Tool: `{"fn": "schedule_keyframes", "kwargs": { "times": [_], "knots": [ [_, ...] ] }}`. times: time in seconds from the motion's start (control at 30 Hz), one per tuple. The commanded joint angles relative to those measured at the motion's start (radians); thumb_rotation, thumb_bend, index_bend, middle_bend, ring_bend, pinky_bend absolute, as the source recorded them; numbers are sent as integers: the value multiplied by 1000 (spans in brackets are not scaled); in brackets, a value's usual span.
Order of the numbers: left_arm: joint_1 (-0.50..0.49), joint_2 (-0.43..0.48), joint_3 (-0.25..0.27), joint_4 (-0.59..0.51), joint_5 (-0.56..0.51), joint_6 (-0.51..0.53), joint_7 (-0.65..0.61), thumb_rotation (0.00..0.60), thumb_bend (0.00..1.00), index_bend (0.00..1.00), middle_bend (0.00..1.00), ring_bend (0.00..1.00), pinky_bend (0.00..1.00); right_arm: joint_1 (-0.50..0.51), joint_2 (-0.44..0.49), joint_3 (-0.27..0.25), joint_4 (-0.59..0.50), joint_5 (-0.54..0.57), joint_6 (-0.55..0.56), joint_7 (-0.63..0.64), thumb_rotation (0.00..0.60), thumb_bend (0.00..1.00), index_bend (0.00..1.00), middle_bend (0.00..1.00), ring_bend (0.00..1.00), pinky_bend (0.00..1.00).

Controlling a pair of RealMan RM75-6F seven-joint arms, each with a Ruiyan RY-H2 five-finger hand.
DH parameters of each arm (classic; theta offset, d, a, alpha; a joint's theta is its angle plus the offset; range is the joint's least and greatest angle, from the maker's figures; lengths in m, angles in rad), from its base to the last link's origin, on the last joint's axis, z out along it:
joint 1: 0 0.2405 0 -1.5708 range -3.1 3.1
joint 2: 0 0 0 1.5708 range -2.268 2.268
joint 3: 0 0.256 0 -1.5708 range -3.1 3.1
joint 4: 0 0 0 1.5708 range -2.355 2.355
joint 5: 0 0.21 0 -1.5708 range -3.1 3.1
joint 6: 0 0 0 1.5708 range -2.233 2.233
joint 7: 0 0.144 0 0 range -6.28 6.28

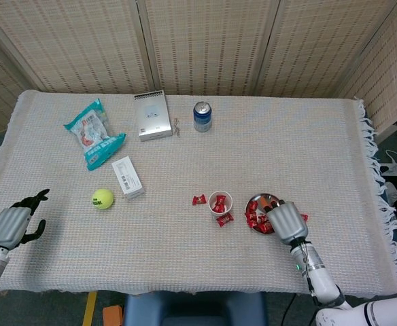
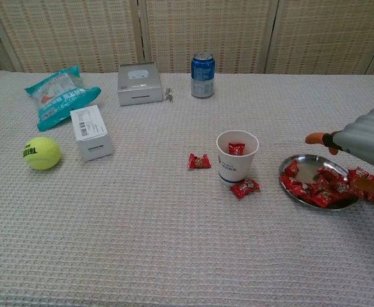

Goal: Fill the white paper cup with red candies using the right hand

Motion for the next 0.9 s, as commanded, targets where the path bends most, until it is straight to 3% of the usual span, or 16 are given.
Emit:
{"fn": "schedule_keyframes", "kwargs": {
  "times": [0.03, 0.13, 0.47, 0.7, 0.9],
  "knots": [
    [-1, 0, 0, 1, 0, -3, -1, 600, 531, 23, 176, 174, 288, -8, -6, 7, 18, 21, -11, -2, 600, 247, 30, 244, 270, 751],
    [-4, -3, 1, 3, 0, -8, 2, 600, 531, 24, 176, 174, 288, -17, -27, 14, 68, 29, -52, 24, 600, 242, 22, 233, 256, 705],
    [-4, -3, 1, 3, -1, -6, 1, 600, 531, 28, 176, 174, 288, -34, -82, 25, 160, 10, -110, 38, 600, 241, 38, 233, 247, 702],
    [-4, -2, 1, 7, 0, -6, -5, 600, 531, 29, 176, 174, 288, -44, -109, 31, 183, -3, -102, 3, 600, 241, 200, 236, 306, 767],
    [-5, -2, 2, 8, 1, -9, -9, 600, 532, 29, 176, 174, 288, -44, -137, 45, 205, -5, -97, -37, 600, 241, 303, 304, 372, 833]
  ]
}}
